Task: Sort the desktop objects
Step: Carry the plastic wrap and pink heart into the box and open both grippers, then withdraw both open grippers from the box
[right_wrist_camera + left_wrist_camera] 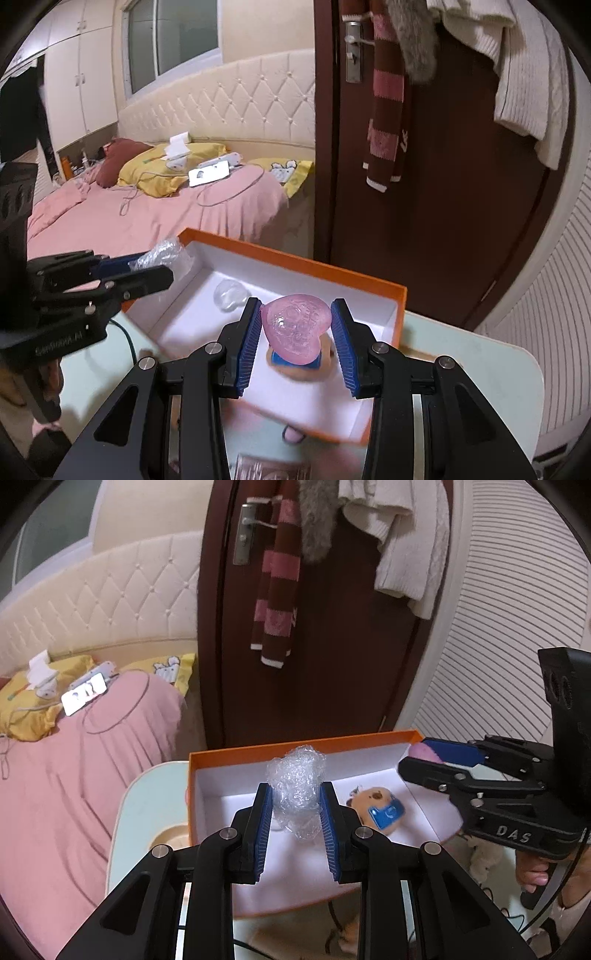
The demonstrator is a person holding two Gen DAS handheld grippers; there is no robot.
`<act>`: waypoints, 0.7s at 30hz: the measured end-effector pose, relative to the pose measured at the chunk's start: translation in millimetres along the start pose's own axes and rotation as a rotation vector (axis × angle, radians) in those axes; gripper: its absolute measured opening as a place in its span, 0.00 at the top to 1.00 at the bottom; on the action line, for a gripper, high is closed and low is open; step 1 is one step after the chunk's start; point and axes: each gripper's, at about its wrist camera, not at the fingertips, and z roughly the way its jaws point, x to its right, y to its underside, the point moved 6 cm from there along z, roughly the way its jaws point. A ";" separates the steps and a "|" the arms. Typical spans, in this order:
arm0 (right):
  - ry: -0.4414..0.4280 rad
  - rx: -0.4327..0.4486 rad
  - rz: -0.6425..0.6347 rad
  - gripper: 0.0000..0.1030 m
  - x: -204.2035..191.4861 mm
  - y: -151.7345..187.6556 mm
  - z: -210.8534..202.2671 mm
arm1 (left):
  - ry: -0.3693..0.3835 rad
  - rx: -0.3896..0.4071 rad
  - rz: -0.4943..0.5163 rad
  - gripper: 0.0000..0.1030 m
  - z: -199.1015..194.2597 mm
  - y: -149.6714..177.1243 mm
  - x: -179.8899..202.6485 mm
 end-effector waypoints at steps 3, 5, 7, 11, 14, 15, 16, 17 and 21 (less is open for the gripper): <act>-0.001 -0.028 0.018 0.61 3.3 -3.9 16.4 | 0.001 -0.010 -0.003 0.77 9.1 -5.0 -0.5; -0.005 -0.043 0.030 0.61 5.3 -4.7 24.5 | 0.003 -0.014 -0.009 0.77 14.1 -7.4 -1.1; -0.009 -0.057 0.041 0.61 6.8 -5.1 31.9 | -0.001 -0.021 -0.016 0.77 19.1 -9.3 -2.1; -0.014 -0.070 0.053 0.61 8.5 -4.6 41.1 | -0.013 -0.042 -0.016 0.77 29.5 -9.9 -2.8; -0.011 -0.075 0.064 0.61 10.9 -4.8 45.8 | -0.024 -0.057 -0.025 0.76 36.5 -8.9 -4.2; -0.011 -0.073 0.071 0.61 12.0 -4.9 46.6 | -0.028 -0.060 -0.030 0.73 38.2 -8.4 -5.0; -0.012 -0.069 0.080 0.61 13.1 -4.9 47.1 | -0.030 -0.058 -0.038 0.61 38.4 -8.0 -6.2; -0.012 -0.065 0.089 0.61 14.2 -5.0 47.5 | -0.031 -0.053 -0.046 0.54 38.3 -7.8 -7.3; 0.018 -0.064 0.137 0.44 20.8 -4.1 47.9 | -0.031 -0.010 -0.060 0.40 28.1 -10.1 -10.1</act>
